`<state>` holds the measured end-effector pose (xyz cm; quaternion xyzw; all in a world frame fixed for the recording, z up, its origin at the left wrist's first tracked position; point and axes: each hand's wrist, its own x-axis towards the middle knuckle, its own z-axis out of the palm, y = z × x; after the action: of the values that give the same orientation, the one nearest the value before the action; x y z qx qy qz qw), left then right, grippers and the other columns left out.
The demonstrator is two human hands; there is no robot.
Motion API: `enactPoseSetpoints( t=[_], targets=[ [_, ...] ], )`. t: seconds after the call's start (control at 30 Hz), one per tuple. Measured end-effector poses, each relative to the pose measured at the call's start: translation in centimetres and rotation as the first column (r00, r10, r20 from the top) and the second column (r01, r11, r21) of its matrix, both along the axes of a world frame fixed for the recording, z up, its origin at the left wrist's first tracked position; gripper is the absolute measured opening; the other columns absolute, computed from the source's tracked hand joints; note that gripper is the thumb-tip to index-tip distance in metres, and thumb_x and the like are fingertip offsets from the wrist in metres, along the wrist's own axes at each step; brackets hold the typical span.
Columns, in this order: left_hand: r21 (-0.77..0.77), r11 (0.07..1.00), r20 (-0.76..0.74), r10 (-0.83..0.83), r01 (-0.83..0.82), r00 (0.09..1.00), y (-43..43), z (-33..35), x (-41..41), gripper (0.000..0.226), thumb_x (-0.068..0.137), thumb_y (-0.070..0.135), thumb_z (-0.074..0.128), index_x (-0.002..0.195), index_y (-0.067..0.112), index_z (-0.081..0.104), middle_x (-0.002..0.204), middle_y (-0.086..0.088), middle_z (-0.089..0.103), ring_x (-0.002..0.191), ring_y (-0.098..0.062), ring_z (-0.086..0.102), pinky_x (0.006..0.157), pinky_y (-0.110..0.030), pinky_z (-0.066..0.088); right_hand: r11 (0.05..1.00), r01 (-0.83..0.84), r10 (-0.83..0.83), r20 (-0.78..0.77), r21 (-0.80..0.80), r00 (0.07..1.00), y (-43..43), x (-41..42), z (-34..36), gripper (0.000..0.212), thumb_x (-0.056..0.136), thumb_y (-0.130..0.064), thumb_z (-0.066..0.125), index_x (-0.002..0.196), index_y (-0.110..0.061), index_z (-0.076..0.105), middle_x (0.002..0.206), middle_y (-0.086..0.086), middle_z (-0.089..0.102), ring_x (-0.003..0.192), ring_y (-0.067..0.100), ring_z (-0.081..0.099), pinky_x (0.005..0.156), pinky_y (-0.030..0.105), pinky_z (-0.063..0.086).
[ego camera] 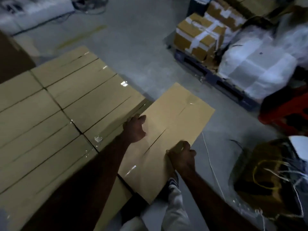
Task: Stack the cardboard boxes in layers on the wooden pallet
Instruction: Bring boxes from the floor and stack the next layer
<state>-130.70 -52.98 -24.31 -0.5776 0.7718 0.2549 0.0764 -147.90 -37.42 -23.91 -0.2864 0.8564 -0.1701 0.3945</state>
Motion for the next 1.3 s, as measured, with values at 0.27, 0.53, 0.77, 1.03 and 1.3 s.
enactPoseSetpoints(
  t=[0.27, 0.53, 0.77, 1.03, 1.3],
  targets=[
    [0.047, 0.989, 0.103, 0.134, -0.140, 0.986, -2.3, -5.4, -2.2, 0.078, 0.085, 0.021, 0.066, 0.154, 0.023, 0.029, 0.159, -0.006, 0.027, 0.141, -0.035, 0.033, 0.117, -0.049, 0.026, 0.990, -0.140, 0.139, 0.049, 0.027, 0.989, -3.3, -3.0, -5.7, 0.069, 0.086, -0.036, 0.071, 0.142, -0.016, 0.036, 0.134, 0.020, 0.043, 0.114, 0.039, 0.050, 0.088, 0.043, 0.043],
    [0.138, 0.948, 0.137, 0.267, -0.285, 0.954, -0.1, -8.3, -2.4, 0.092, 0.084, 0.035, 0.073, 0.156, 0.018, 0.018, 0.165, -0.010, 0.005, 0.148, -0.039, 0.012, 0.117, -0.063, 0.014, 0.967, -0.243, 0.233, 0.120, 0.073, 0.965, -3.7, -3.5, -8.7, 0.069, 0.092, -0.025, 0.070, 0.148, -0.023, 0.029, 0.138, 0.018, 0.037, 0.108, 0.040, 0.053, 0.078, 0.034, 0.040],
    [0.145, 0.781, 0.102, 0.599, -0.607, 0.794, 11.4, -7.4, -4.4, 0.072, 0.088, 0.025, 0.060, 0.151, 0.020, 0.027, 0.165, -0.009, 0.006, 0.149, -0.036, 0.009, 0.114, -0.065, 0.016, 0.702, -0.677, 0.700, -0.041, 0.220, 0.713, -6.4, -5.2, -4.9, 0.071, 0.094, -0.031, 0.062, 0.151, -0.010, 0.025, 0.136, 0.018, 0.055, 0.119, 0.037, 0.057, 0.089, 0.040, 0.047],
    [0.013, 0.629, 0.072, 0.774, -0.777, 0.629, 16.5, -8.3, -4.3, 0.075, 0.091, 0.054, 0.055, 0.155, 0.033, 0.022, 0.167, -0.009, 0.000, 0.151, -0.040, -0.002, 0.110, -0.074, 0.004, -0.078, -0.985, 0.971, -0.211, 0.154, -0.110, -12.0, 2.5, -4.5, 0.056, 0.097, -0.041, 0.058, 0.148, -0.021, 0.044, 0.145, 0.011, 0.051, 0.129, 0.031, 0.051, 0.103, 0.040, 0.045],
    [0.124, -0.281, 0.155, 0.953, -0.952, -0.261, 17.3, -9.4, -9.0, 0.115, 0.076, 0.083, 0.050, 0.158, 0.025, -0.004, 0.165, -0.014, -0.014, 0.151, -0.039, -0.005, 0.109, -0.071, 0.009, -0.462, -0.851, 0.781, -0.341, 0.250, -0.524, -17.6, 14.0, -7.2, 0.078, 0.089, -0.059, 0.059, 0.152, -0.023, 0.032, 0.158, 0.014, 0.030, 0.144, 0.035, 0.030, 0.115, 0.052, 0.030]
  ],
)
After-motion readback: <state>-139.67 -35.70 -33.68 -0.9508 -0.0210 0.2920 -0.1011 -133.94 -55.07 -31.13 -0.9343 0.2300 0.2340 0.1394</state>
